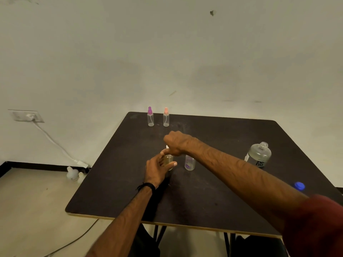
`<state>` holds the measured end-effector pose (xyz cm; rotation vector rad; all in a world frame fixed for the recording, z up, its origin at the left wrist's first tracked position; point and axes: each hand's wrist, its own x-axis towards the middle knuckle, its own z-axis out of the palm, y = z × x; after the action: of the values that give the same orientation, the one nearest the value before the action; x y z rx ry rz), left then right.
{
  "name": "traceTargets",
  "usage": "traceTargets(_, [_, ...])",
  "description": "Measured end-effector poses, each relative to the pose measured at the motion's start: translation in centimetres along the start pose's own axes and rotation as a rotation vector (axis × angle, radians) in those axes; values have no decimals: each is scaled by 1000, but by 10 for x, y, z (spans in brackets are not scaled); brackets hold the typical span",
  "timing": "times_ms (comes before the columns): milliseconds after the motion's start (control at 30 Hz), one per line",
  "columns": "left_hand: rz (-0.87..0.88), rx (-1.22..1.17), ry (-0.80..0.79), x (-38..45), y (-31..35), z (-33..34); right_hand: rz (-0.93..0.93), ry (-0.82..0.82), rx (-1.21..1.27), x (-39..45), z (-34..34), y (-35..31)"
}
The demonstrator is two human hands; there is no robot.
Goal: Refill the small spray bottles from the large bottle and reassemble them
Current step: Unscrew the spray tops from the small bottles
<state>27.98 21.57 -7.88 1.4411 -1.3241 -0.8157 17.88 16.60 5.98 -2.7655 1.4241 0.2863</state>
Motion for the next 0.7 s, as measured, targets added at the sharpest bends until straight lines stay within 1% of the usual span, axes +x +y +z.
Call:
traceTargets(133, [0,-1,0,-1,0,0,-61,-128,149,4,-7,2])
traceTargets(167, [-3,-7,-4,-1,0,0,-55,-134,153,4,-8,3])
traceTargets(267, [-7,-1,11,-2,1,0,9,-42,29,1,-4,0])
traceTargets(333, [4,-14,13,-3,2,0,13,-2,-21,0,1,-1])
traceTargets(533, [24,13,3,-1,0,0,-25,-111,126,2,-7,0])
traceTargets(567, [27,17,5,-1,1,0,-13,-94,101,3,-7,1])
traceTargets(633, [33,13,7,-2,1,0,7,-10,38,3,-5,1])
traceTargets(700, [24,4,7,-1,0,1,15,30,41,4,-1,1])
